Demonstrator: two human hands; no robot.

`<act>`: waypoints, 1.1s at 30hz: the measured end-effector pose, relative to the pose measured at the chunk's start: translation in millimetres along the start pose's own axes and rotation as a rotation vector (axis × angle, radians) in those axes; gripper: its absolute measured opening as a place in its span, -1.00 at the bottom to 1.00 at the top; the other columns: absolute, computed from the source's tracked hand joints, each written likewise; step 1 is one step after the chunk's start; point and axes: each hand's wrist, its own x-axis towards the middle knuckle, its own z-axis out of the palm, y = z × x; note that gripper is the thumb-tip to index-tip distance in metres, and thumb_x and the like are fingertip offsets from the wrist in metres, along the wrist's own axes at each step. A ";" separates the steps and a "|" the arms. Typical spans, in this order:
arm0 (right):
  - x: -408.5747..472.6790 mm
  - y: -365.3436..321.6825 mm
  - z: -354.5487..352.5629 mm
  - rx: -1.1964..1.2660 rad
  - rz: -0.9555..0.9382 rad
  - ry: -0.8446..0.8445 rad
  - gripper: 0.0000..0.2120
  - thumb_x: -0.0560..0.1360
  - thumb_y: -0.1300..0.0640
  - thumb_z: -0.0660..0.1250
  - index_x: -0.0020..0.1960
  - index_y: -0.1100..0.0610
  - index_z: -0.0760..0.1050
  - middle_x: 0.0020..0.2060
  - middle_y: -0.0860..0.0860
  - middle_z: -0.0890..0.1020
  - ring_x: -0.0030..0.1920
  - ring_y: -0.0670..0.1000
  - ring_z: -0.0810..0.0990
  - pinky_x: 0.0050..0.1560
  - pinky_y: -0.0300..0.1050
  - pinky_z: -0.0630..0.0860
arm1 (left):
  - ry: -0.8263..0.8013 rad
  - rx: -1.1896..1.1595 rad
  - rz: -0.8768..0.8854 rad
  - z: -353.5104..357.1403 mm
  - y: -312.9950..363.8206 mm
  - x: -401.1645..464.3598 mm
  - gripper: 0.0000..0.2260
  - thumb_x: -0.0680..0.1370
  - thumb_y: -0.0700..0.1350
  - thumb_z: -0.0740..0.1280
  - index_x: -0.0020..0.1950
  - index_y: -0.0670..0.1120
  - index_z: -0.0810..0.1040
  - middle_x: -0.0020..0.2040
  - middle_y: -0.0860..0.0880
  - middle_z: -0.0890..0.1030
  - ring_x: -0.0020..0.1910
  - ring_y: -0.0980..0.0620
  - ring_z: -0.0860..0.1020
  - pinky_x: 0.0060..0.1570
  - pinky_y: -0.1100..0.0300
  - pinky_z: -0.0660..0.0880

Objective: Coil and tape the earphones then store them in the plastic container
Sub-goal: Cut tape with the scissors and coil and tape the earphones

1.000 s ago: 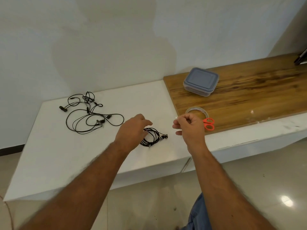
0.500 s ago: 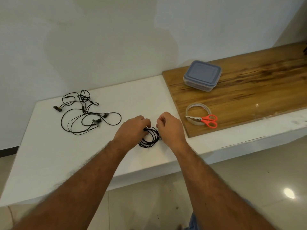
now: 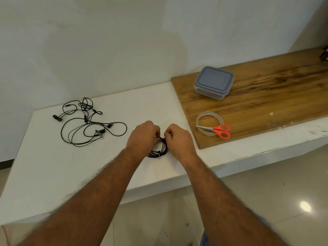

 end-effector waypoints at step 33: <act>-5.7 -2.1 8.3 -0.092 -0.044 0.000 -0.71 0.47 0.21 0.39 0.12 0.08 0.37 -0.09 -0.02 0.69 -0.05 0.09 0.62 0.04 0.10 0.52 | -0.074 0.115 0.168 14.7 -9.6 -6.1 -0.87 0.62 -0.18 0.18 0.01 -0.12 0.52 -0.04 -0.04 0.50 -0.10 -0.02 0.46 -0.18 0.11 0.44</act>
